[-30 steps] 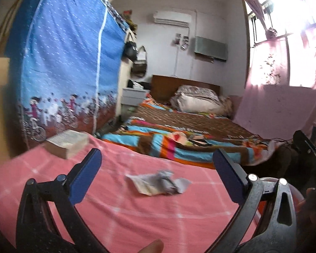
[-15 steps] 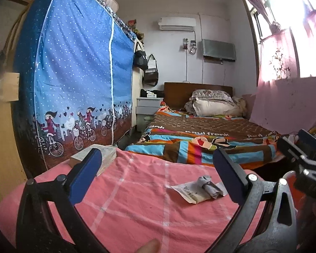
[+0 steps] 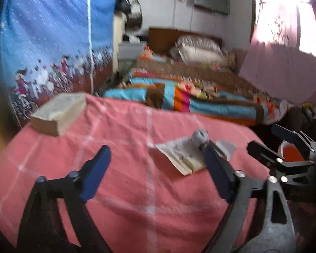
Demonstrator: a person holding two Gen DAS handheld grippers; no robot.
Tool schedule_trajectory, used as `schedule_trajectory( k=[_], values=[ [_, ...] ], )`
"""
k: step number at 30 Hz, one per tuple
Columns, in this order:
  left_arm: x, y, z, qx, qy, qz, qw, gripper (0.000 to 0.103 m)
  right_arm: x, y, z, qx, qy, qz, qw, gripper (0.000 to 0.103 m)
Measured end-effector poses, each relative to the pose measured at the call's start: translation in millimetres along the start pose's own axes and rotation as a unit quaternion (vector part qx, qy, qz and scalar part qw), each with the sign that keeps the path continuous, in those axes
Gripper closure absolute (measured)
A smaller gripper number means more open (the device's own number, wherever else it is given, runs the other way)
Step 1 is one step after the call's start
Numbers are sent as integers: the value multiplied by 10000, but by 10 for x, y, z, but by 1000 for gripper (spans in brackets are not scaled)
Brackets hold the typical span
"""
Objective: Collect trash
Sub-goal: 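Grasp the white sachet with the left tool while the right grasps a small wrapper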
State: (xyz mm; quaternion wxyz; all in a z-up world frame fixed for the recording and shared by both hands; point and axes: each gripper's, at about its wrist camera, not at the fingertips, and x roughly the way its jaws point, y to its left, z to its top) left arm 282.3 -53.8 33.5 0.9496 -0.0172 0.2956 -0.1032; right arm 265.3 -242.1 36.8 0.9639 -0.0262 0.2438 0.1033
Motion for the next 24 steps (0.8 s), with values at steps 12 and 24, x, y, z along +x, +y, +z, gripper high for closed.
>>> schedule_trajectory(
  k=[12,24],
  values=[
    [421,12,-62,-459,1182,-801,9887,65,268,10,-27,96,659,539,9963,26],
    [442,-7,-49,-641,1207,-1008,9855,90,561,103,-27,136,1221,732,9897,67]
  ],
)
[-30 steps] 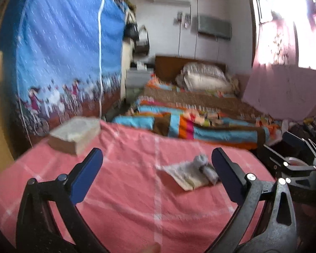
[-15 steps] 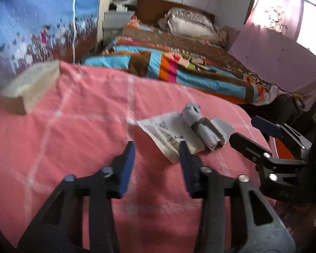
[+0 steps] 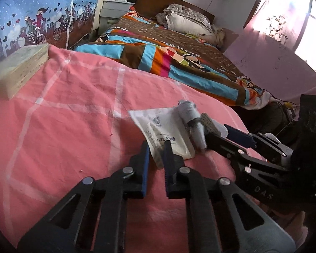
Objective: Collect trash
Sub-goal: 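Grasp the white sachet with the left tool while the right grasps a small wrapper, then carry the sachet and wrapper over the bucket and open both tools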
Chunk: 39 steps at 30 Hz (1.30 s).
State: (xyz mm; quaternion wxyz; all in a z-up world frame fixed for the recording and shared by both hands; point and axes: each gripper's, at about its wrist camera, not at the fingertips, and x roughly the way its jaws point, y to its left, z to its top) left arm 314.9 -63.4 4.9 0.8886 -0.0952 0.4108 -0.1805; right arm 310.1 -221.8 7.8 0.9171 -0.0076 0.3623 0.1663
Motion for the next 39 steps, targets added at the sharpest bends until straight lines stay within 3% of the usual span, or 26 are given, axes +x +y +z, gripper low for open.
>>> schedule_trajectory(
  k=[8,15,24,29,34,39],
  values=[
    [-159,-17,-15,-2,-395,185,9990,97,-100,-99,-30,301,-198,298,9989,94],
    [-363,-51,-73,53,-818,508,9953,97,-210,-18,-47,184,-454,154,9987,98],
    [-691,-234,-170,308,-1576,680,9847,97,-590,26,-130,24,-1215,-161,9925,99],
    [-885,-480,-213,543,-2118,488,9746,97,-1063,-8,-242,-10,-2107,-354,9769,99],
    [-1018,-800,-252,773,-2567,226,9631,97,-1579,-114,-413,-29,-2978,-810,9512,99],
    [-1052,-1251,-322,1243,-2837,-83,9508,97,-1972,-326,-580,146,-3535,-1272,9266,99]
  ],
)
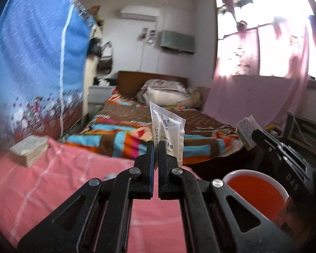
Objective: Collect trash
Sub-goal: 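Carry the sachet and wrapper over the bucket and open both tools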
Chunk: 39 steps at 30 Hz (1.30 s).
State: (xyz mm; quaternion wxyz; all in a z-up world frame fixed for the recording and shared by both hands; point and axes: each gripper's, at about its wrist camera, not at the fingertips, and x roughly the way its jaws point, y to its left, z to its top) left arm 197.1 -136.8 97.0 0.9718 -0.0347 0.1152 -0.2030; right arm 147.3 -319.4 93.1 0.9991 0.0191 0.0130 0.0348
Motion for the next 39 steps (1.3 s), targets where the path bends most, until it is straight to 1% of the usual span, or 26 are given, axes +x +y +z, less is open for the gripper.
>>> schedule_trajectory(
  k=[2,5,9,13,16,17,21,24,26,29,34,39],
  values=[
    [5,-171,-3,110,-49,-167,9998,97,-123,-135,38,54,-131,-198,9997,99],
    [51,-425,0,224,-42,-441,9988,97,-259,-333,78,115,-205,-519,9984,99],
    [91,-731,-32,414,19,-741,9964,97,-316,-552,65,258,-45,-803,9964,99],
    [179,-974,-103,556,223,-960,9936,97,-382,-707,0,254,176,-1052,9940,99],
    [272,-1125,-179,593,472,-1041,9917,97,-440,-846,-68,308,392,-1220,9913,99],
    [325,-1153,-218,576,611,-1090,9905,97,-450,-875,-88,326,462,-1260,9904,99],
    [469,-1293,-367,527,1102,-1208,9851,97,-391,-1037,-208,463,1023,-1443,9831,99],
    [607,-1357,-482,479,1549,-1299,9782,97,-342,-1117,-328,542,1456,-1484,9766,99],
    [667,-1410,-543,460,1762,-1296,9747,97,-309,-1144,-416,539,1738,-1513,9716,99],
    [766,-1456,-630,409,2081,-1331,9681,97,-292,-1183,-525,558,2023,-1527,9657,99],
    [881,-1515,-737,323,2443,-1392,9591,97,-282,-1266,-700,606,2444,-1583,9547,99],
    [959,-1584,-802,301,2731,-1477,9501,97,-271,-1355,-772,699,2675,-1597,9477,98]
  ],
)
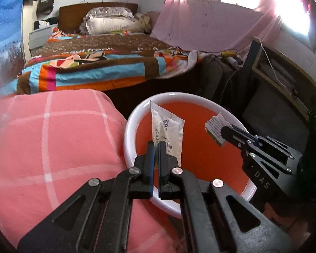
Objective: Collect trash
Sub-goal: 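Carry the sachet and wrapper over the bucket and open both tools, then move both tools back over the pink table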
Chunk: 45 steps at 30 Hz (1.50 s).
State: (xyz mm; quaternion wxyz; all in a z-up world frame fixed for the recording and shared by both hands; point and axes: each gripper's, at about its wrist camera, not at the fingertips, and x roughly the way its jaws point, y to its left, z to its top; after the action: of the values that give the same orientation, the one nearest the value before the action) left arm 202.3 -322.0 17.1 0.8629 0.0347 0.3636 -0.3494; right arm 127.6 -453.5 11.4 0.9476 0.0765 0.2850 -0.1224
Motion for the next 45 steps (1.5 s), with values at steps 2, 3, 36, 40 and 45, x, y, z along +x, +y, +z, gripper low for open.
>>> schedule_trajectory(
  k=[2,3,36,40,45],
  values=[
    [33,-19,-1,4,78,-22,10000,97,14,-21,-7,12,59,-16,10000,98],
    [50,-24,6,2,116,-35,9999,97,18,-24,-10,21,80,-24,10000,98],
    [-249,344,58,-558,-248,258,9978,49,26,-114,140,546,112,189,9983,27],
    [-424,470,67,-697,-581,437,9949,16,-61,-54,220,595,-219,292,9976,15],
    [-758,634,10,-921,-1419,790,9824,0,-194,91,313,600,-736,399,9947,0]
  ],
)
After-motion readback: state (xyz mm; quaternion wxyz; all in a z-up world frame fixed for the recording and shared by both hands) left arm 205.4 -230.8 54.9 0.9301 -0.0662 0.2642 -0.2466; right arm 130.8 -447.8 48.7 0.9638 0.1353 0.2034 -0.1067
